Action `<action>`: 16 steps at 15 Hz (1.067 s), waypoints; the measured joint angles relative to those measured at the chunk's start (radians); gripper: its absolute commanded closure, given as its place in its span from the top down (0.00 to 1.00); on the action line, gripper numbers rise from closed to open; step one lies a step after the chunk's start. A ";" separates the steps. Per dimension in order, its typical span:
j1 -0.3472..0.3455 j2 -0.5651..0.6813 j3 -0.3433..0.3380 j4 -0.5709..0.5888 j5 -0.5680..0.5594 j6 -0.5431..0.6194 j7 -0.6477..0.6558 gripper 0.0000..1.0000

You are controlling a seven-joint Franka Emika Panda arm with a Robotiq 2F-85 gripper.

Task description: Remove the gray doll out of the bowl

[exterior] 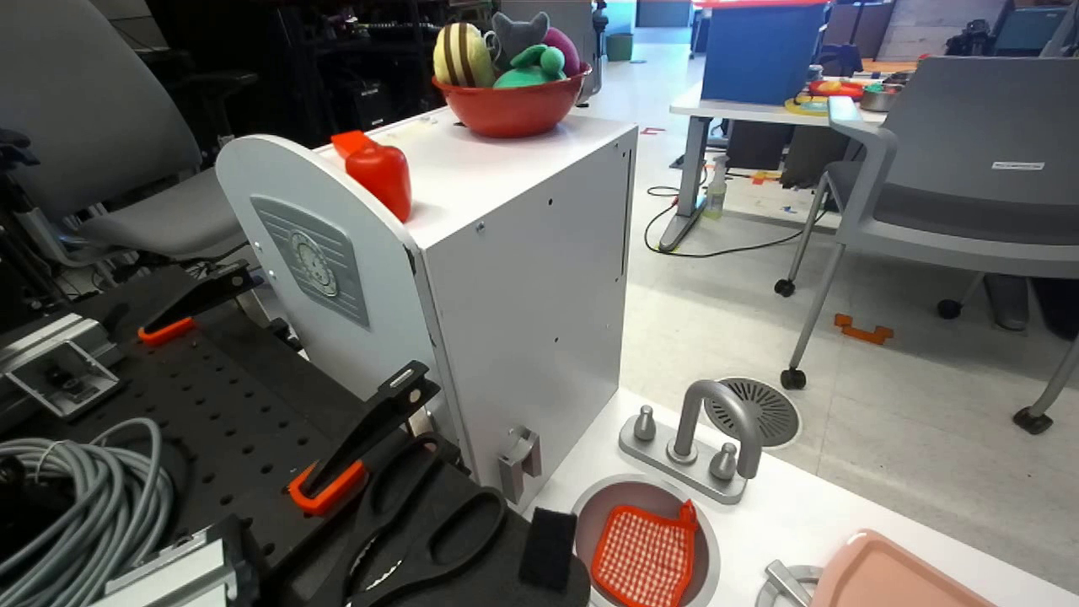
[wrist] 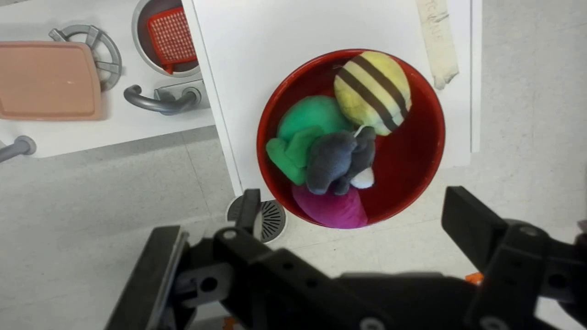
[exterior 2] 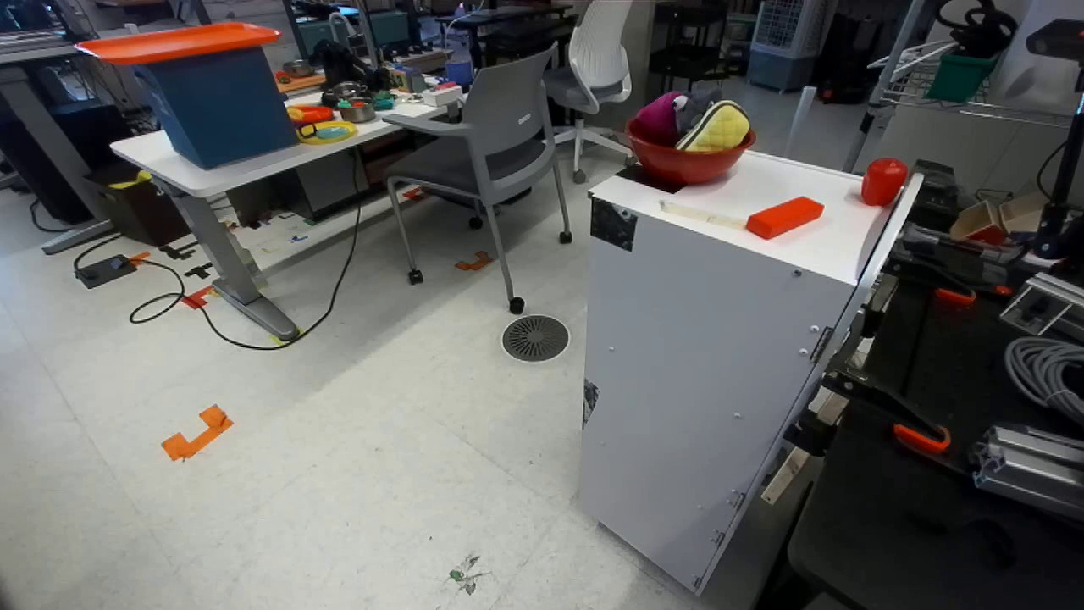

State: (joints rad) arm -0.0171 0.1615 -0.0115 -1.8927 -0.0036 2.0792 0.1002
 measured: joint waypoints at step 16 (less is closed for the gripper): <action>0.000 -0.001 0.000 0.005 0.025 -0.023 -0.019 1.00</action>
State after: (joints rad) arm -0.0169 0.1606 -0.0111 -1.8876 0.0215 2.0558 0.0812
